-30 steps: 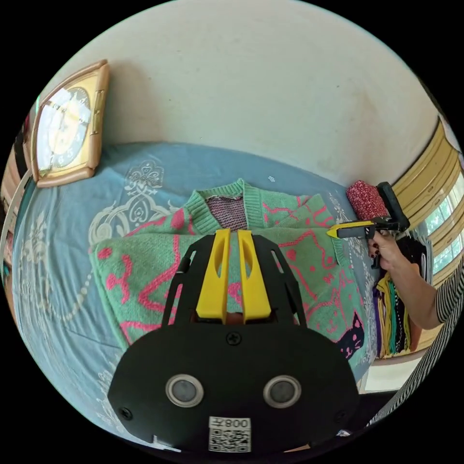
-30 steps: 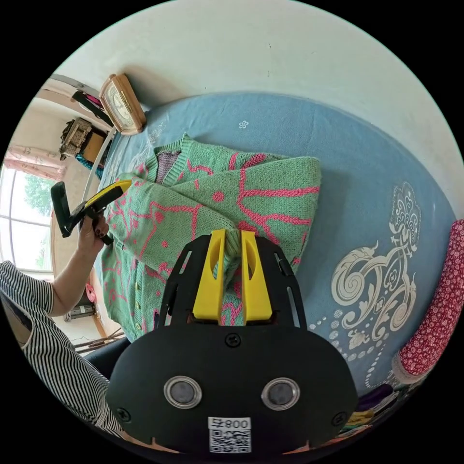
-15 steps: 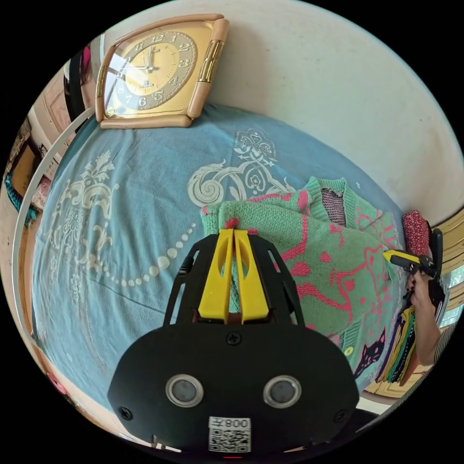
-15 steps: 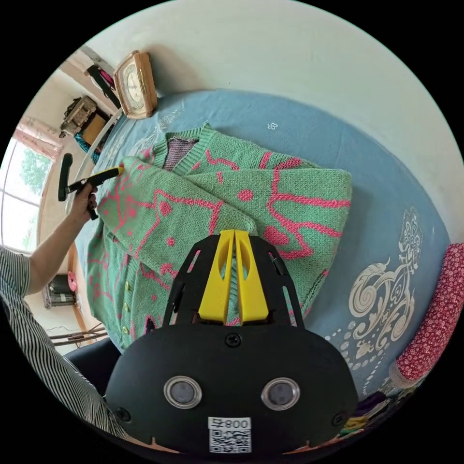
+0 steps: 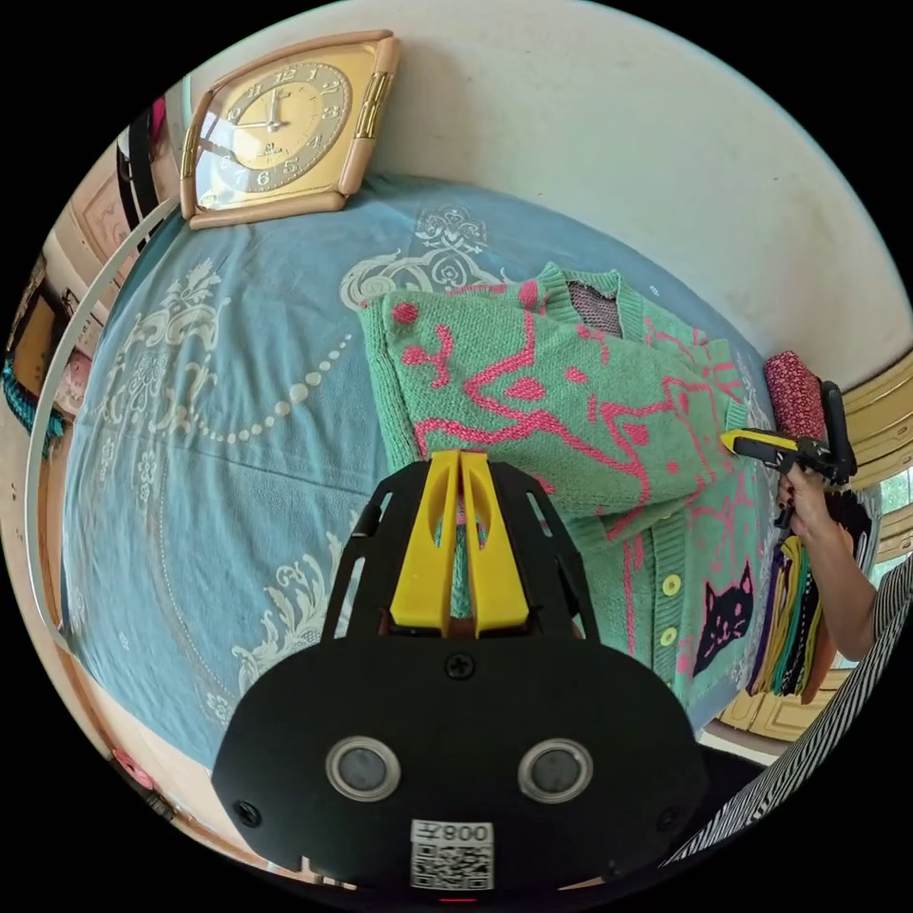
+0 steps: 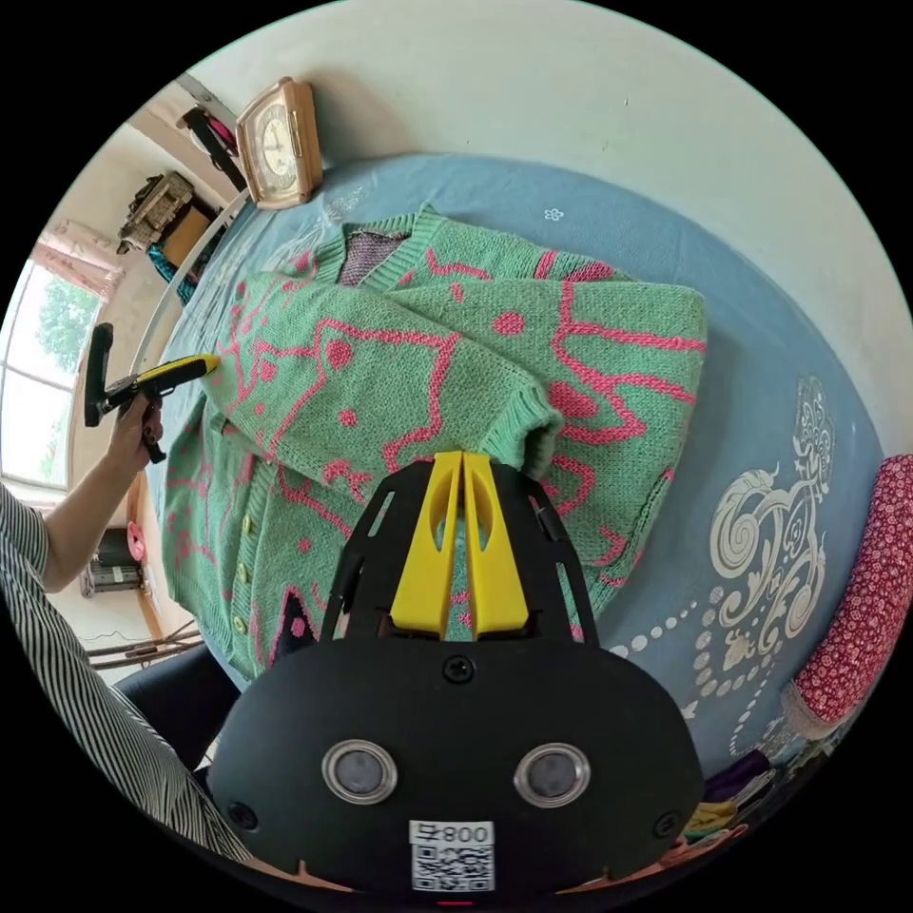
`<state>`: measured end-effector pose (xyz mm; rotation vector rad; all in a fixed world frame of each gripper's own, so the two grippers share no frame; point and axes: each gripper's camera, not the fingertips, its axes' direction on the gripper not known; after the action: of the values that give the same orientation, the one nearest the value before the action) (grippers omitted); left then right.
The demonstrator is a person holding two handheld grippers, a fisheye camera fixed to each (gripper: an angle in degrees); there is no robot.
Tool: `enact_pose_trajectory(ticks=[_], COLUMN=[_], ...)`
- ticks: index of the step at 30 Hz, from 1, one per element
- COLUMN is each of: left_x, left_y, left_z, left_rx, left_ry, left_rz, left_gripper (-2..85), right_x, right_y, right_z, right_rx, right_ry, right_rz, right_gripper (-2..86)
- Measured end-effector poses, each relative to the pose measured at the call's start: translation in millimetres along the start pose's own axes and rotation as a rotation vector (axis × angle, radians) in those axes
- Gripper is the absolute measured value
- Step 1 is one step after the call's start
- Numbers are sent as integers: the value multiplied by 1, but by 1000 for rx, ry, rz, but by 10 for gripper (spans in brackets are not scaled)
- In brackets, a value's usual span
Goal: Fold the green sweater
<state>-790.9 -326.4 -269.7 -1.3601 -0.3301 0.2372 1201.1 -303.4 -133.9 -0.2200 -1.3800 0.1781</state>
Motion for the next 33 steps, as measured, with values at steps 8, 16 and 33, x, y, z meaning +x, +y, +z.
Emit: enact_pose_trajectory(ticks=[8, 16, 33], left_x=[-8, -35, -111], left_y=[45, 53, 119], left_z=[7, 9, 4], left_rx=[-3, -29, -118], left_ry=[-15, -68, 227], left_rz=[44, 46, -235], left_gripper=[0, 0, 15], right_x=[5, 9, 71], right_y=[18, 16, 83], right_z=[19, 39, 63], right_rx=[-30, -30, 51], right_ry=[16, -22, -211], right_rz=[18, 23, 248], right_gripper=[1, 1, 3])
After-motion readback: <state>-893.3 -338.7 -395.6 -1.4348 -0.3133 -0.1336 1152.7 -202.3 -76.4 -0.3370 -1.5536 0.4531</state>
